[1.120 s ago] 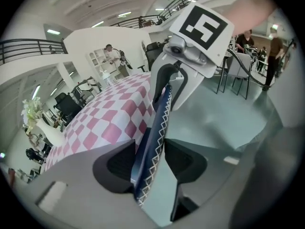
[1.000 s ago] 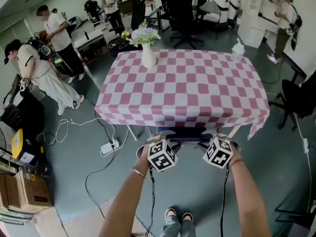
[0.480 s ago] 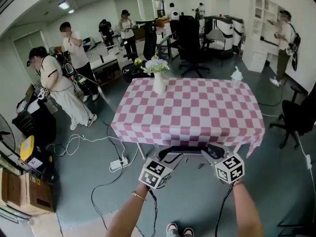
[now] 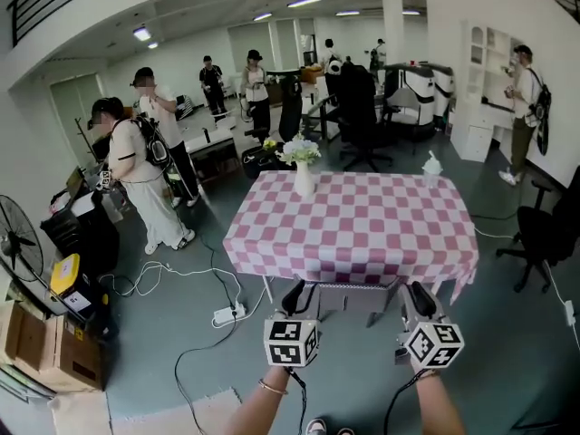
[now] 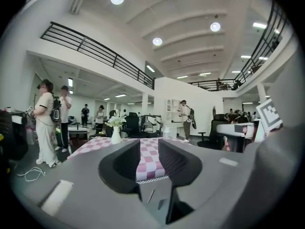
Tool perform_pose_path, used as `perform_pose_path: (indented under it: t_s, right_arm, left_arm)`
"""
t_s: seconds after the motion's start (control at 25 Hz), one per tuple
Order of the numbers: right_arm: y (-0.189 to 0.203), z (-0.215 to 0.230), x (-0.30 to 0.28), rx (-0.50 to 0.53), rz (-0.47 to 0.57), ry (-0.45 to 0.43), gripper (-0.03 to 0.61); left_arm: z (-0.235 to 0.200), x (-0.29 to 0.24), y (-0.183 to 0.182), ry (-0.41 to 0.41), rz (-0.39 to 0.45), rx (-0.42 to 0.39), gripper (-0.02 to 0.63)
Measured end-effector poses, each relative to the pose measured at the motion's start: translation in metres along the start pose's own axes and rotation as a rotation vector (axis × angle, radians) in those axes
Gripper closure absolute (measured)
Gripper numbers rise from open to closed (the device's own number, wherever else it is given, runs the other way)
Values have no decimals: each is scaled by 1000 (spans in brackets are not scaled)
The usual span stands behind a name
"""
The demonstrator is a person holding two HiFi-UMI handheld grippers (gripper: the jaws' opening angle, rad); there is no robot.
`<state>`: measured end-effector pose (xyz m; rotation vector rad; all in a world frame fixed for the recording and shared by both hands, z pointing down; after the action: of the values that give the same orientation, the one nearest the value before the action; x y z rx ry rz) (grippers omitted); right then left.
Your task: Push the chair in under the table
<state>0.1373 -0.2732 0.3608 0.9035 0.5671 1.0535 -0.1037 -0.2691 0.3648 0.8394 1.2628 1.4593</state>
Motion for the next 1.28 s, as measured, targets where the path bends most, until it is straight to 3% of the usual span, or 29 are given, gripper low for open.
perform_pose_path:
  t_s: [0.08,0.16,0.24,0.52,0.92,1.28]
  right_arm:
    - [-7,-1,23,4,26,44,465]
    - [-11,-2,43,43,45,92,548]
    - [-10,-5,58,89,48,122,552]
    - [5,-25,74,161,16,144,560]
    - [4,-36,77,206,4,178,569]
    - [4,-36,74,191,5,187,569]
  left_arm:
    - [-2,18,-3,-67,2,15,522]
    - [-2,35,-6,-117,1,15,566]
    - [3,50,-10,-145,7,0,622]
    - [21,76,-17,-137,44,-2,614]
    - [8,89,-11,-164,27,20,613]
    - [-4,89,-6,-190,28,20,613]
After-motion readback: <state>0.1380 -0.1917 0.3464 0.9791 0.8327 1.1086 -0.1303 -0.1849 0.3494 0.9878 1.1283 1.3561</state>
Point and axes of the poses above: the fingertips, and each gripper's own axes: x backward along the fingers, z to its right, y out of its underside, the point moved 1 cm from there along x, backward along the fingers, and after that the axes turned 15 degrees about -x, right-handed, at the moved point
